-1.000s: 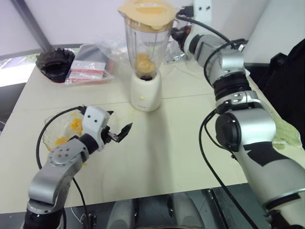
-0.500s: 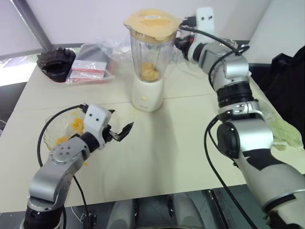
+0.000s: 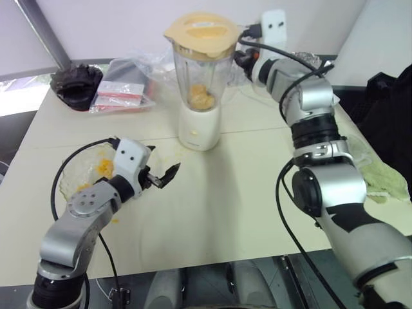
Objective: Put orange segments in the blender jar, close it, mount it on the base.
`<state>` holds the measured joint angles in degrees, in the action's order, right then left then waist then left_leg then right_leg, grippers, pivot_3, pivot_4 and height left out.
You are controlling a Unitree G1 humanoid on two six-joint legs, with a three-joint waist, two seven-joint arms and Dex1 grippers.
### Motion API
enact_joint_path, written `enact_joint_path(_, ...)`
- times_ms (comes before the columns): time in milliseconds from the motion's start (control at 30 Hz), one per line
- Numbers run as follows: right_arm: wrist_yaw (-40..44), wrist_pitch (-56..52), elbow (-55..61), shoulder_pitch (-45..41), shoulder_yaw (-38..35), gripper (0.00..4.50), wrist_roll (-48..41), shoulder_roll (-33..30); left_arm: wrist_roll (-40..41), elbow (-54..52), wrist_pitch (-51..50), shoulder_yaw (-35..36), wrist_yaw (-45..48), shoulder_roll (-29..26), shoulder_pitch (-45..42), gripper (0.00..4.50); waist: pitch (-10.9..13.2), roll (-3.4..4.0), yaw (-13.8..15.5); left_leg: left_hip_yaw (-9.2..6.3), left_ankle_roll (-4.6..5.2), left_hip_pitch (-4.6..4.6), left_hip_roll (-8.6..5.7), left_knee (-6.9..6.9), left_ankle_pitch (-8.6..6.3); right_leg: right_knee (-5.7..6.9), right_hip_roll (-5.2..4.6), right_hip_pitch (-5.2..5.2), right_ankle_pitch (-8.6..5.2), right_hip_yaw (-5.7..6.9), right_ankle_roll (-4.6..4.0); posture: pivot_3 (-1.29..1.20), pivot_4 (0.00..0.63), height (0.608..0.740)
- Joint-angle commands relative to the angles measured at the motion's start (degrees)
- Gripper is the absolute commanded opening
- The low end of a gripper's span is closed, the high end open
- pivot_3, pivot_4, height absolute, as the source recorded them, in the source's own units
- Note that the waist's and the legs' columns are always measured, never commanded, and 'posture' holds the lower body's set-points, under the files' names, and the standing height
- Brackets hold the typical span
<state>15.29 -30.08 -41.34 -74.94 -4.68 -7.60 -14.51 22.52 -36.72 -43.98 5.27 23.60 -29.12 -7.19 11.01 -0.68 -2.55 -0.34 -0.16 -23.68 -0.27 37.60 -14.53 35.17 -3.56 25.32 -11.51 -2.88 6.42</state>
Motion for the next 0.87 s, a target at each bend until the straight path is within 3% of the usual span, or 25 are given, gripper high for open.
enact_joint_path(33,0.6,0.9,1.2,-0.6,0.5,3.46,0.4,0.2,-0.1,-1.4,1.2,0.1,0.0,-0.3,-0.4,4.50,0.0,0.00,0.0,0.00,0.00,0.00,0.00,0.00,0.00,0.00,0.00,0.00,0.00,0.00,0.00,0.00,0.150,0.740)
enact_joint_path(100,1.0,1.1,1.2,-0.5,0.7,4.45,0.6,0.2,0.0,-1.4,1.2,0.1,0.0,-0.2,-0.4,4.50,0.0,0.00,0.0,0.00,0.00,0.00,0.00,0.00,0.00,0.02,0.00,0.01,0.00,0.00,0.00,0.00,0.150,0.740)
enact_joint_path(300,3.5,0.1,4.6,3.3,3.4,4.45,2.5,-1.7,1.5,-2.1,0.3,0.8,-0.1,0.3,-0.2,4.50,0.0,0.00,-0.1,-0.01,0.00,0.03,0.02,-0.01,0.00,0.04,0.03,0.01,0.00,0.00,0.00,0.00,0.150,0.740)
enact_joint_path(533,25.2,-6.2,34.3,23.8,6.2,4.45,-4.9,-14.4,3.4,-3.4,-1.4,3.8,-0.5,-0.6,0.3,4.50,0.0,-0.01,0.7,-0.01,0.00,0.00,-0.02,0.01,0.00,-0.07,-0.06,-0.08,0.00,0.00,0.03,0.00,0.150,0.740)
enact_joint_path(700,40.6,-9.1,51.7,37.8,-2.3,4.45,-17.9,-27.2,8.9,-7.0,-4.9,10.1,-0.8,-1.1,0.5,4.50,0.0,-0.06,0.2,0.00,0.01,0.10,0.03,0.07,-0.01,-0.04,0.05,-0.14,-0.01,0.00,0.05,0.00,0.150,0.740)
enact_joint_path(867,44.0,-17.3,56.0,41.4,-9.8,4.45,-27.5,-34.4,12.4,-9.9,-6.2,14.2,-0.1,-3.7,2.3,4.50,0.0,-0.08,-0.1,0.01,0.01,0.39,0.16,0.28,-0.01,-0.02,0.26,-0.46,-0.14,-0.04,-0.22,0.00,0.150,0.740)
